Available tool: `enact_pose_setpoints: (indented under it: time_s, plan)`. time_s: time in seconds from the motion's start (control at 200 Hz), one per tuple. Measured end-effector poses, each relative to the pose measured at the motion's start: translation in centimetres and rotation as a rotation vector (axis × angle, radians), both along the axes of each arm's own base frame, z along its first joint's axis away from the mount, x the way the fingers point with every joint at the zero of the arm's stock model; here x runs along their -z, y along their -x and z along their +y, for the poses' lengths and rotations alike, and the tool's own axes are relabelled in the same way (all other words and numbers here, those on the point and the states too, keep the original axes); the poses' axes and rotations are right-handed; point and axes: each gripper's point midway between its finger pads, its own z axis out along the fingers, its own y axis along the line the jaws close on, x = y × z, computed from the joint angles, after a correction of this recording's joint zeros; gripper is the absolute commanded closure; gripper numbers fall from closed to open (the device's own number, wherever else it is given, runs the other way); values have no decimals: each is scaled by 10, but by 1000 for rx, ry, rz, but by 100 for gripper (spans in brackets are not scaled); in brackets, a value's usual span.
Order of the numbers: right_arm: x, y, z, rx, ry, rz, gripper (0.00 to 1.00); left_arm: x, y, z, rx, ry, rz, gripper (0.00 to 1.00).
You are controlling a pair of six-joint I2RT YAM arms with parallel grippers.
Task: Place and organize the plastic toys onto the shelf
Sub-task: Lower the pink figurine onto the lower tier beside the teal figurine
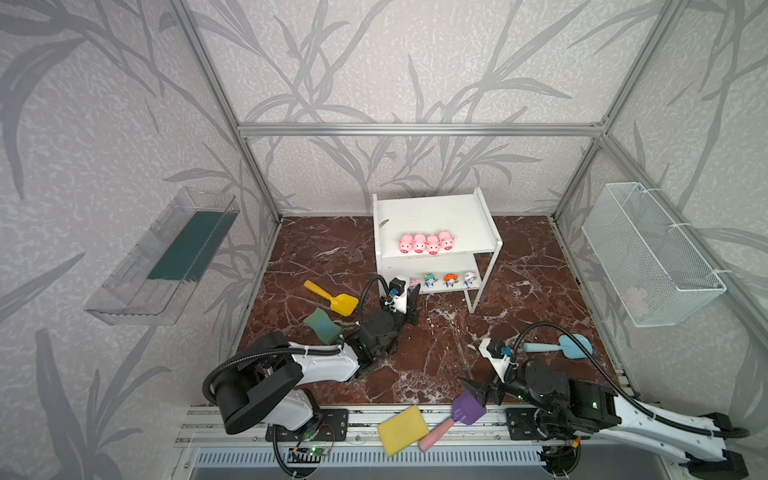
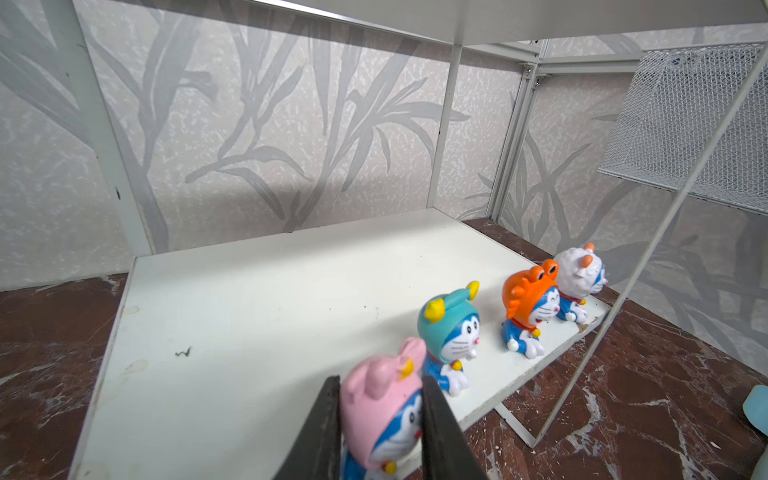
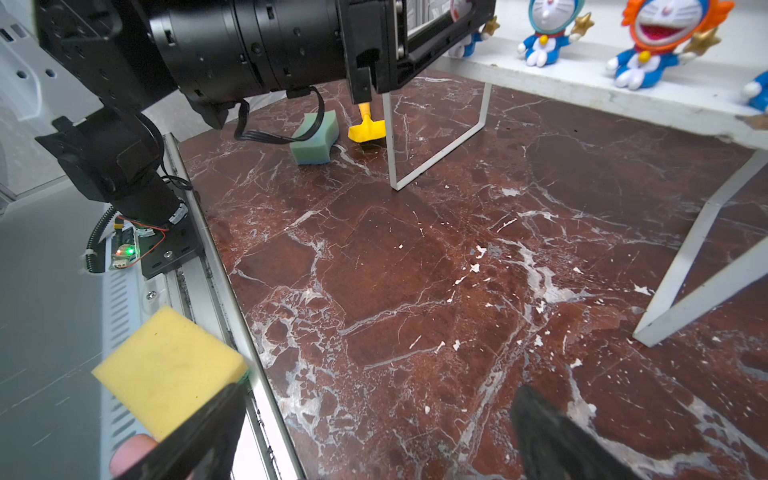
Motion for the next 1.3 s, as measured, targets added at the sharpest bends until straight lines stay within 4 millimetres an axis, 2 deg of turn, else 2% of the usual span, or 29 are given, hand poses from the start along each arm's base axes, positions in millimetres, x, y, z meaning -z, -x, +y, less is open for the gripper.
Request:
enact_pose_setpoints:
  time_s: [0.55,0.96,1.299]
  plan:
    - [-1,0,0,0,-6,-2,1,3,-14,6,-21,65,-9,81]
    - [2,0,-2,0,6,2,1,0,-15,4,-6,110,-15,67]
    - [2,0,-1,0,7,2,1,-2,-14,3,-3,123,-15,60]
